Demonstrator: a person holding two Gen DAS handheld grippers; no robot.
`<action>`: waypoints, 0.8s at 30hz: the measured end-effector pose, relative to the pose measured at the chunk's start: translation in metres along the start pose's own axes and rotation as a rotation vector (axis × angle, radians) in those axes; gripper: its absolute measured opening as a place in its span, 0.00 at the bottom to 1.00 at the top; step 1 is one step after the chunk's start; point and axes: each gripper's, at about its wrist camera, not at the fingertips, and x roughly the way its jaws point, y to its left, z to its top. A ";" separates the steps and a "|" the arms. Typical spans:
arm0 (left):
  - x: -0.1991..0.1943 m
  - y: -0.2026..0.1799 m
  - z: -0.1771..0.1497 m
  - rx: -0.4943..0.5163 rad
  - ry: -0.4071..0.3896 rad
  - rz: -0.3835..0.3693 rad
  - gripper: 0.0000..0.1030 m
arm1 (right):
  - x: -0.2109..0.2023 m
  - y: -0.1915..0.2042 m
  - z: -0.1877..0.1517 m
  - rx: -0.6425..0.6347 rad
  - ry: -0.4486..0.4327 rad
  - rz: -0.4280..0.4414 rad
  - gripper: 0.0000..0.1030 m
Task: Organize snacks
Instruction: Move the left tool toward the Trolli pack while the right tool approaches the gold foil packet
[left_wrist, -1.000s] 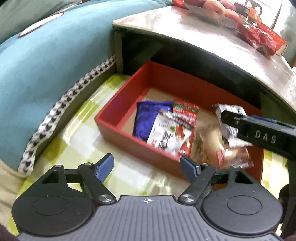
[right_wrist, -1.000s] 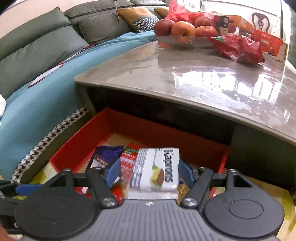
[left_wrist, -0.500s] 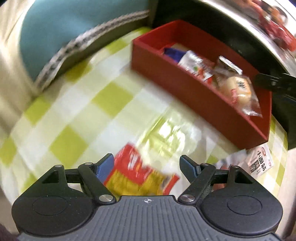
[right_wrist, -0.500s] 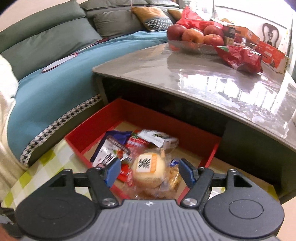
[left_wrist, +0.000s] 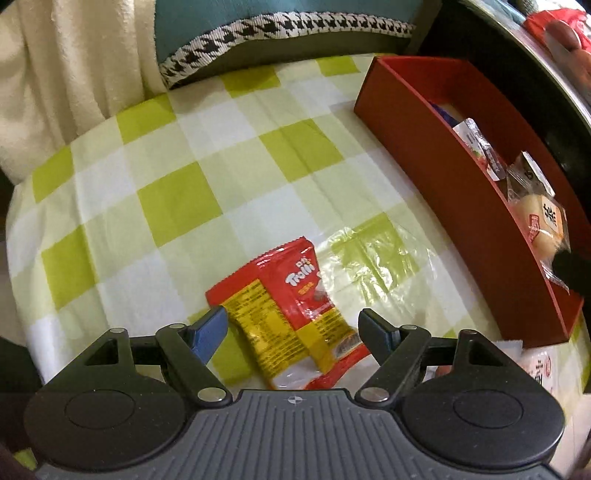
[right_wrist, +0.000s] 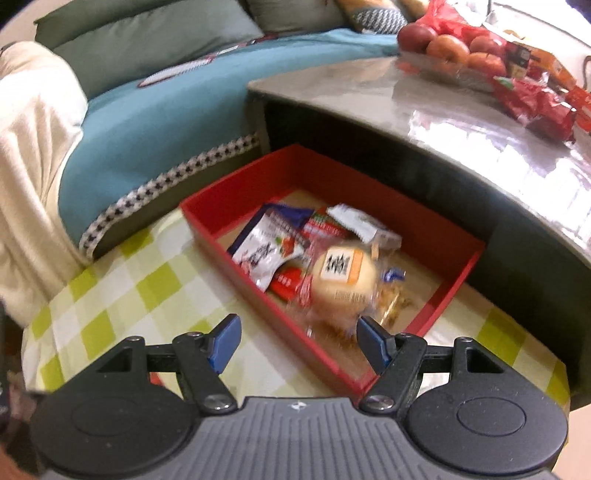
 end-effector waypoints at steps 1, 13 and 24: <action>0.002 -0.001 -0.001 -0.006 0.000 0.005 0.80 | -0.002 0.001 -0.004 -0.018 0.010 -0.001 0.69; 0.016 0.011 -0.005 -0.075 0.045 -0.048 0.82 | -0.023 -0.012 -0.064 0.150 0.136 -0.028 0.69; 0.022 0.007 -0.001 0.034 0.058 -0.081 0.85 | 0.009 0.003 -0.083 0.087 0.235 0.007 0.69</action>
